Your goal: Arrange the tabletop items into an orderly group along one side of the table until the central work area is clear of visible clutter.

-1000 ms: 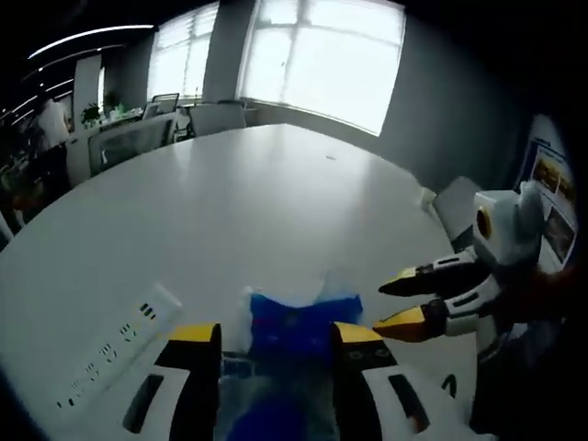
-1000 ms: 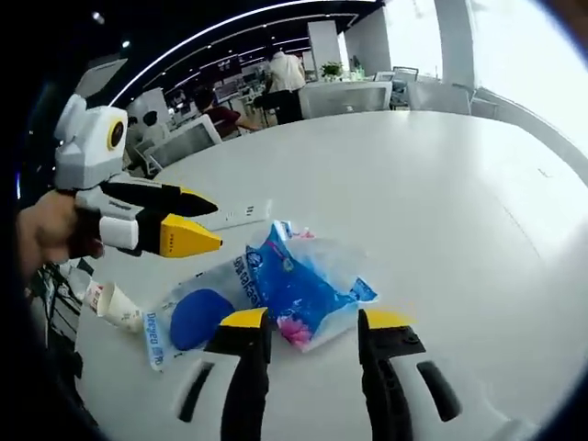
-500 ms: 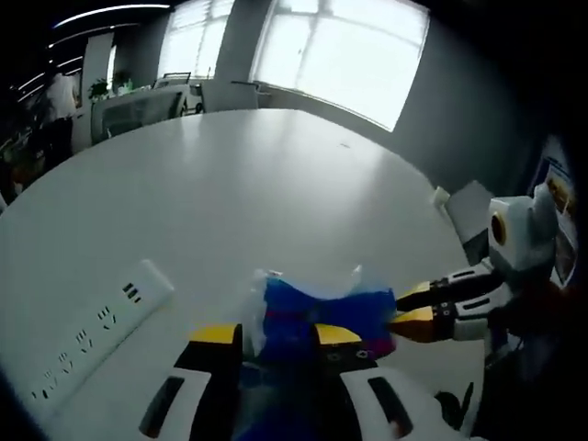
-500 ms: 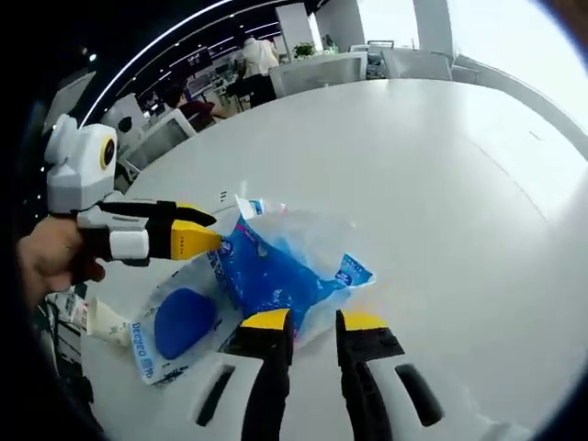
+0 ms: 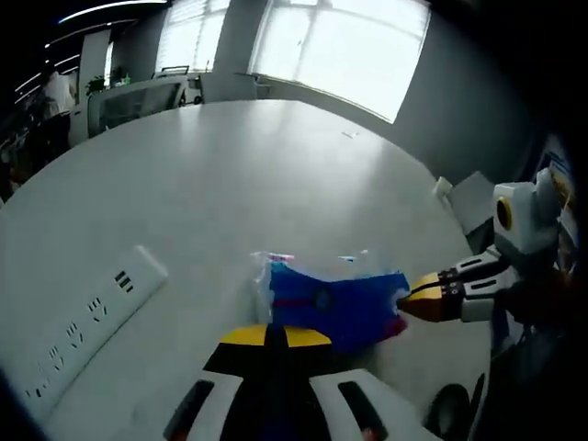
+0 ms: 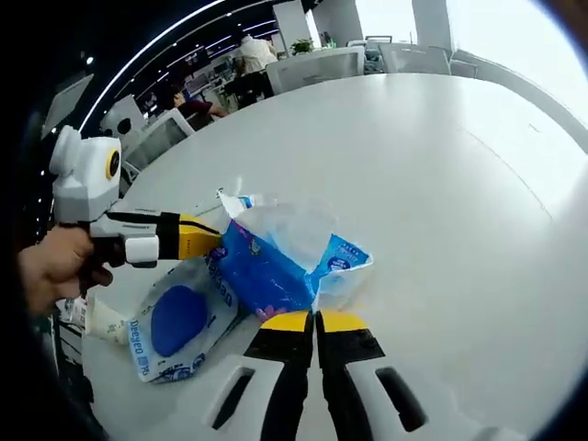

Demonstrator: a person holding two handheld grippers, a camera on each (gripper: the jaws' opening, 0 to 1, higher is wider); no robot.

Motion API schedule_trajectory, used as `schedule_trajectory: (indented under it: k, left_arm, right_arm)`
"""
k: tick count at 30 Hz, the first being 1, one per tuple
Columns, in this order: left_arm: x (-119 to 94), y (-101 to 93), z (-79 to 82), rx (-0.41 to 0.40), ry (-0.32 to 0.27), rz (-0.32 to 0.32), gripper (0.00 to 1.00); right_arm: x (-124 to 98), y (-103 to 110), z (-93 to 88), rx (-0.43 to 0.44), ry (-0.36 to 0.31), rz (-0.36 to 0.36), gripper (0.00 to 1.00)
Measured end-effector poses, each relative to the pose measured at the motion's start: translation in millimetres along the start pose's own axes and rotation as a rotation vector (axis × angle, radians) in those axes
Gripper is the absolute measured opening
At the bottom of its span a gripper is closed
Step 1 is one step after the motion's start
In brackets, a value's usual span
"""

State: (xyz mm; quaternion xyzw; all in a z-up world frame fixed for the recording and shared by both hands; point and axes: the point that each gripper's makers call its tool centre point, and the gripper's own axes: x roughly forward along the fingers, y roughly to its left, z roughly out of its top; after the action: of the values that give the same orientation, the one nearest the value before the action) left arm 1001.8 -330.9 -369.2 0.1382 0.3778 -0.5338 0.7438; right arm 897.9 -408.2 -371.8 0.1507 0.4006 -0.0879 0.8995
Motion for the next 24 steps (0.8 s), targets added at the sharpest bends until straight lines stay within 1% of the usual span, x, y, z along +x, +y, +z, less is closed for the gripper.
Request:
schedule_trajectory:
  k: [2, 4, 5, 8, 12, 15, 18, 20, 21, 22, 23, 24]
  left_arm:
    - [-6.4, -3.7, 7.0, -0.003, -0.024, 0.000, 0.00]
    - [-10.9, -6.4, 12.5, 0.003, -0.046, 0.002, 0.00]
    - [-12.6, -7.8, 14.0, 0.005, -0.050, 0.001, 0.00]
    - [-20.6, -14.7, 22.0, -0.003, -0.086, 0.005, 0.00]
    - [-25.6, -26.0, 27.9, -0.002, -0.123, 0.012, 0.00]
    - [-29.9, -36.8, 28.8, -0.026, -0.150, 0.035, 0.00]
    - [-32.0, -47.1, 27.2, -0.026, -0.181, 0.061, 0.00]
    - [-31.8, -51.8, 25.0, -0.047, -0.193, 0.072, 0.00]
    - [-32.1, -54.3, 24.9, -0.064, -0.208, 0.081, 0.00]
    - [-30.8, -58.7, 22.4, -0.063, -0.213, 0.089, 0.00]
    - [-29.2, -62.1, 19.8, -0.071, -0.218, 0.107, 0.00]
    - [-28.1, -65.4, 18.7, -0.079, -0.224, 0.109, 0.00]
  right_arm:
    - [-3.9, -2.4, 6.3, -0.034, -0.022, -0.012, 0.00]
    - [-10.4, -2.4, 11.0, -0.044, -0.036, -0.013, 0.00]
    - [-7.8, -4.4, 13.1, -0.050, -0.041, -0.013, 0.00]
    - [-13.7, -9.1, 21.3, -0.079, -0.068, -0.018, 0.00]
    - [-20.3, -18.6, 29.1, -0.123, -0.091, -0.025, 0.00]
    - [-24.4, -26.7, 33.5, -0.130, -0.105, -0.021, 0.00]
    - [-27.3, -34.1, 37.2, -0.134, -0.123, -0.010, 0.00]
    - [-28.2, -39.1, 39.1, -0.139, -0.138, -0.002, 0.00]
    - [-30.7, -41.1, 38.1, -0.139, -0.145, 0.000, 0.00]
    - [-31.9, -43.1, 38.8, -0.152, -0.160, 0.003, 0.00]
    - [-32.1, -44.6, 40.5, -0.191, -0.174, 0.007, 0.00]
    - [-32.5, -47.2, 40.7, -0.212, -0.178, 0.000, 0.00]
